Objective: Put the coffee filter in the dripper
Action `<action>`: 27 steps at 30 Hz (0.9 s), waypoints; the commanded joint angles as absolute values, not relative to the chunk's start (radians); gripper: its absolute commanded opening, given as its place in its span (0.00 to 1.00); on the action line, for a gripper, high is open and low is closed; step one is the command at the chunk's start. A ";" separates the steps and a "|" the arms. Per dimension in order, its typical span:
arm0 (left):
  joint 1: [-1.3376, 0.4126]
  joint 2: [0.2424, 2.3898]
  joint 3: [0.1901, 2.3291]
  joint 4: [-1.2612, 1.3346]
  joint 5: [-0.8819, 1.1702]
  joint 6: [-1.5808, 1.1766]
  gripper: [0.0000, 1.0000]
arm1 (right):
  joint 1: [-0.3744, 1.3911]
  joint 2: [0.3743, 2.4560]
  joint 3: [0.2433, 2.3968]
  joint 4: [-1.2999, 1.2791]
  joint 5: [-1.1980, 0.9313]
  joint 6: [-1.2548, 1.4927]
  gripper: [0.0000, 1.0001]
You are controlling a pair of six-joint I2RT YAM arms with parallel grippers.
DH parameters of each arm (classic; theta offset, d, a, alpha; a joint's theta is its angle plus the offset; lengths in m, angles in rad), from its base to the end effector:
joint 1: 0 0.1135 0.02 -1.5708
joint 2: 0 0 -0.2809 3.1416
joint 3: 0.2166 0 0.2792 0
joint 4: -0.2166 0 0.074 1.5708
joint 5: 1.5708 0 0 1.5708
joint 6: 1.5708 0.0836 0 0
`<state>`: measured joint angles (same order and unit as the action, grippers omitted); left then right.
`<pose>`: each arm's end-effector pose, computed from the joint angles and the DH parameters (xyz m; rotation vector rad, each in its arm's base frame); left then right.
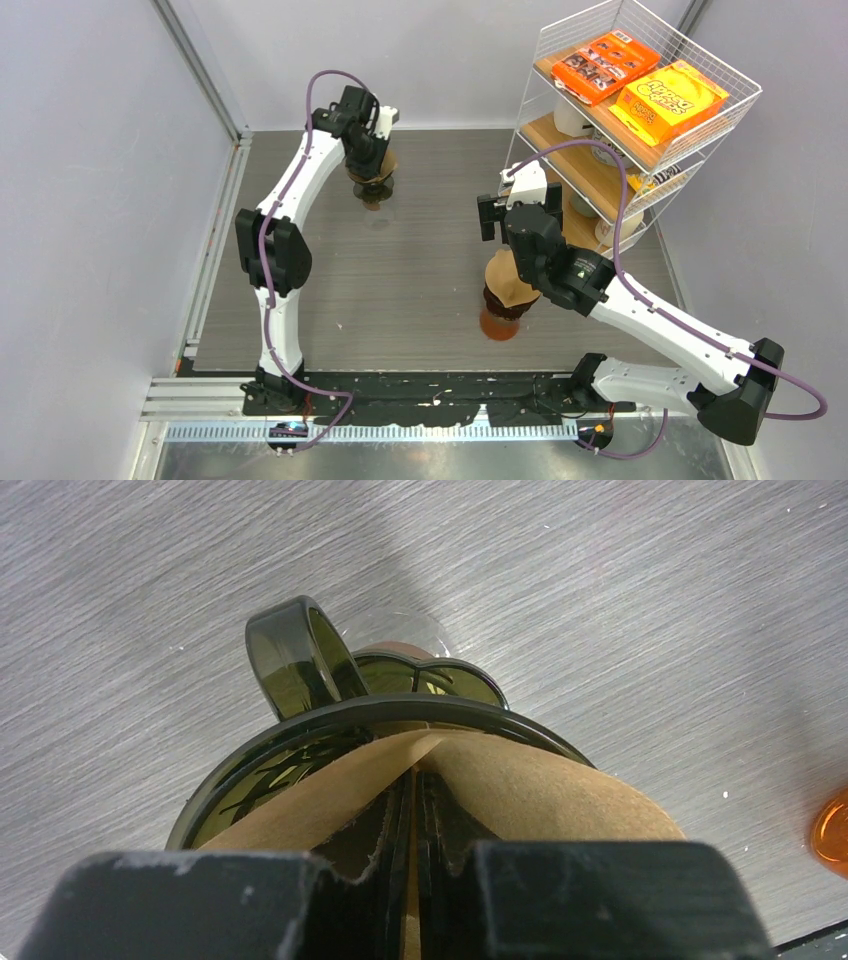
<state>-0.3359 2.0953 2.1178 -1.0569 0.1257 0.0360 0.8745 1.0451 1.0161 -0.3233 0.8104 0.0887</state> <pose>0.4801 -0.1787 0.2879 0.5283 2.5634 -0.2703 0.2241 0.1736 0.3631 -0.1846 1.8026 -0.0988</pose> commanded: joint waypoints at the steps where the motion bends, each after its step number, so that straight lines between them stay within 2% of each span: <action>1: -0.340 2.097 2.120 -1.049 0.104 0.062 0.11 | 0.872 1.039 1.019 -0.301 0.832 0.089 0.95; 8: -0.361 2.110 2.138 -1.086 0.009 0.107 0.11 | 0.871 1.039 1.019 -0.301 0.832 0.089 0.95; 27: -0.377 2.146 2.199 -1.132 -0.022 0.136 0.11 | 0.871 1.037 1.023 -0.301 0.830 0.084 0.96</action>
<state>-0.3748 2.1456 2.1658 -1.1053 -0.0010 0.1146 0.8745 1.0451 1.0157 -0.3233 0.8104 0.0853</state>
